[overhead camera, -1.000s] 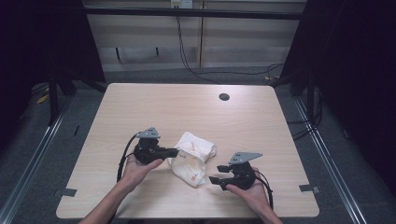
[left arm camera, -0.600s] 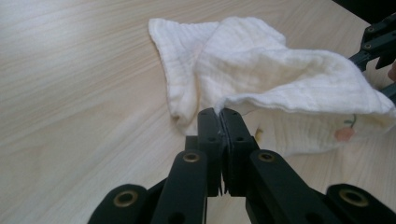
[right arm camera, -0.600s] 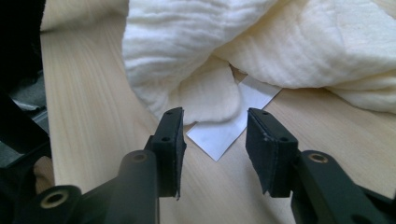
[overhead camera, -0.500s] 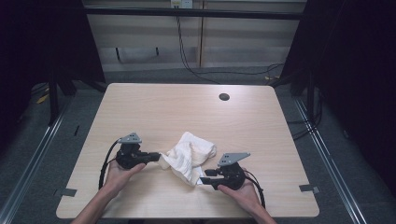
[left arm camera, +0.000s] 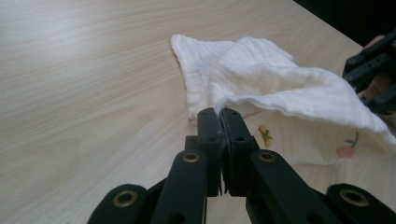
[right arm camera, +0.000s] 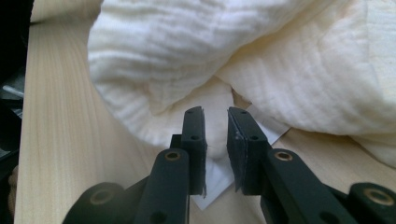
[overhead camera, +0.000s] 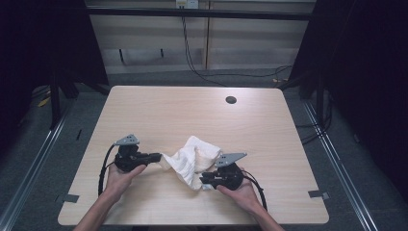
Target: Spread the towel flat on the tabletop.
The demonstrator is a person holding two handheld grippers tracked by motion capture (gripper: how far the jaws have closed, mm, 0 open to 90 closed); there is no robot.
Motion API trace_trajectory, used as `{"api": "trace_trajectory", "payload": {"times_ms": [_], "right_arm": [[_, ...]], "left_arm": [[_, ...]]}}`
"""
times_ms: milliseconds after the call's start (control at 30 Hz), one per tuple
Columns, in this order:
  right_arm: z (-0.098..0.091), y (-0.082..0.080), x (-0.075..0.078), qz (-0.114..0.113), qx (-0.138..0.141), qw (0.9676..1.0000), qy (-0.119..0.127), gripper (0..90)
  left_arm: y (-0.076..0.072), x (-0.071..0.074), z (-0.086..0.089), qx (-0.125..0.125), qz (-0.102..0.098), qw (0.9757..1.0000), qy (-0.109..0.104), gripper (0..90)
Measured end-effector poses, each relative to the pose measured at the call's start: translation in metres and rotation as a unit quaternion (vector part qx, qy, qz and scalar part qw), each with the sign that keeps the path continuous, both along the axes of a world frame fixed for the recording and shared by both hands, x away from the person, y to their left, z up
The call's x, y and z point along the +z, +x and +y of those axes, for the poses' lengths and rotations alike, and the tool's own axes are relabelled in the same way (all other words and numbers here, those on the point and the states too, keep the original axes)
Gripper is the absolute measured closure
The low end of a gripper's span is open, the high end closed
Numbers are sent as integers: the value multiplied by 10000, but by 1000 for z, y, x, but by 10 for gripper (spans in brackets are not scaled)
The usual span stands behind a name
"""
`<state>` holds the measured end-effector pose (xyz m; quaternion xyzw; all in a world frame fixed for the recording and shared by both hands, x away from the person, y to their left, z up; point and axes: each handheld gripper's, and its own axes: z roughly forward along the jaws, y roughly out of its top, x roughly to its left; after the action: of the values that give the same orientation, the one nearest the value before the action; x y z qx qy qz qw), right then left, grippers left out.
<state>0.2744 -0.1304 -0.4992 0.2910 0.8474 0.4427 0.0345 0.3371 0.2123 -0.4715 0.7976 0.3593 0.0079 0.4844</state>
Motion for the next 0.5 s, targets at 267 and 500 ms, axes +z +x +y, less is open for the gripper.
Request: {"api": "trace_trajectory", "payload": {"times_ms": [267, 500], "right_arm": [[4, -5, -3, -62, 148, 9998, -85, 710], [4, -15, -5, -272, 195, 9991, -269, 550]], "left_arm": [[3, -2, 12, 184, 36, 9998, 1, 877], [4, -3, 18, 230, 81, 9997, 2, 876]]}}
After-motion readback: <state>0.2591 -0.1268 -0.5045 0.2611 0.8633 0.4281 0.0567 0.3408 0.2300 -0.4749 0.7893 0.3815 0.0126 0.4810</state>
